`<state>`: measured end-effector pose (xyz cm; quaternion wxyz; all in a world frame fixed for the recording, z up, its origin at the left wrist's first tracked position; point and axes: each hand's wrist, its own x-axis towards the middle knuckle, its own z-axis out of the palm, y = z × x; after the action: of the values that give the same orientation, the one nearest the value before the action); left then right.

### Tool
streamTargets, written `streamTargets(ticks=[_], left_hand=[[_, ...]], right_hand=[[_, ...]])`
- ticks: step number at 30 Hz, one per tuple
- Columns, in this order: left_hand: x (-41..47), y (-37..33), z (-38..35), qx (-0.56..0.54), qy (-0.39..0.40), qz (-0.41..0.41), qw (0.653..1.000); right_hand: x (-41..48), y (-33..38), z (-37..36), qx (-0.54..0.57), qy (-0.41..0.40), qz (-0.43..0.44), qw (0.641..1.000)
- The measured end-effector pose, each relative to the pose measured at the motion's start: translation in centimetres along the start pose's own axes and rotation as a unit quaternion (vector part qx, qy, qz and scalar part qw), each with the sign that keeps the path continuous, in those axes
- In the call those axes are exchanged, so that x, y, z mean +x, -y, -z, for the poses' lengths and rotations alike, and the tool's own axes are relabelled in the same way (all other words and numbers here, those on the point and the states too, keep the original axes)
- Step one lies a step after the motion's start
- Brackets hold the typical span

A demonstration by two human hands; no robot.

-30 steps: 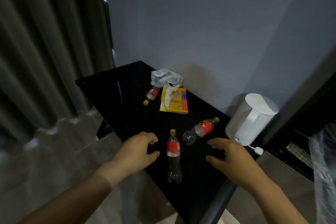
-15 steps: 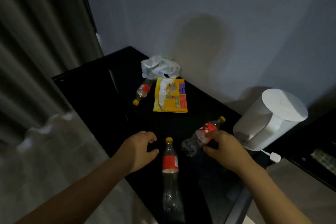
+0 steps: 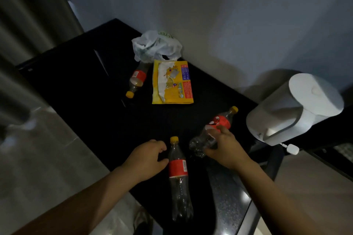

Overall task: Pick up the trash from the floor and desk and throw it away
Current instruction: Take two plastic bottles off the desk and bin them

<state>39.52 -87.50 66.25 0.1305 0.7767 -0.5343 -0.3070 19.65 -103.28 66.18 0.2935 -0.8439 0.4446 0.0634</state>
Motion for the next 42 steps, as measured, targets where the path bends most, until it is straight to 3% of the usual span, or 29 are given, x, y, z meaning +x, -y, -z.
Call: streamTargets(ticks=[8,17,22,27,36,40,42], left_hand=[[0.5,1.5,-0.4,0.018,0.017,0.001,1.000],[0.5,1.8,-0.9,0.025,0.038,-0.001,0.999],[0.7,1.3,-1.4,0.023,0.043,-0.006,0.999],[0.6,1.1,-1.7,0.021,0.047,-0.005,0.999],[0.6,1.1,-1.6,0.023,0.046,-0.004,0.999],[0.8,0.8,-1.9,0.021,0.053,-0.001,0.998],[0.9,0.5,-2.1,0.022,0.059,0.002,0.998]], right_hand=[[2.2,-0.7,-3.2,-0.037,0.019,-0.029,0.999],[0.3,-2.4,-4.0,-0.021,-0.036,-0.023,0.999],[0.2,-2.7,-3.7,0.010,-0.083,-0.083,0.993],[1.8,-2.3,-4.7,0.012,-0.055,-0.146,0.988],[0.6,-3.2,-7.0,-0.052,-0.038,-0.050,0.997],[-2.4,-3.5,-7.1,-0.013,-0.049,-0.046,0.998],[-3.5,-3.5,-6.9,0.030,-0.100,-0.055,0.993]])
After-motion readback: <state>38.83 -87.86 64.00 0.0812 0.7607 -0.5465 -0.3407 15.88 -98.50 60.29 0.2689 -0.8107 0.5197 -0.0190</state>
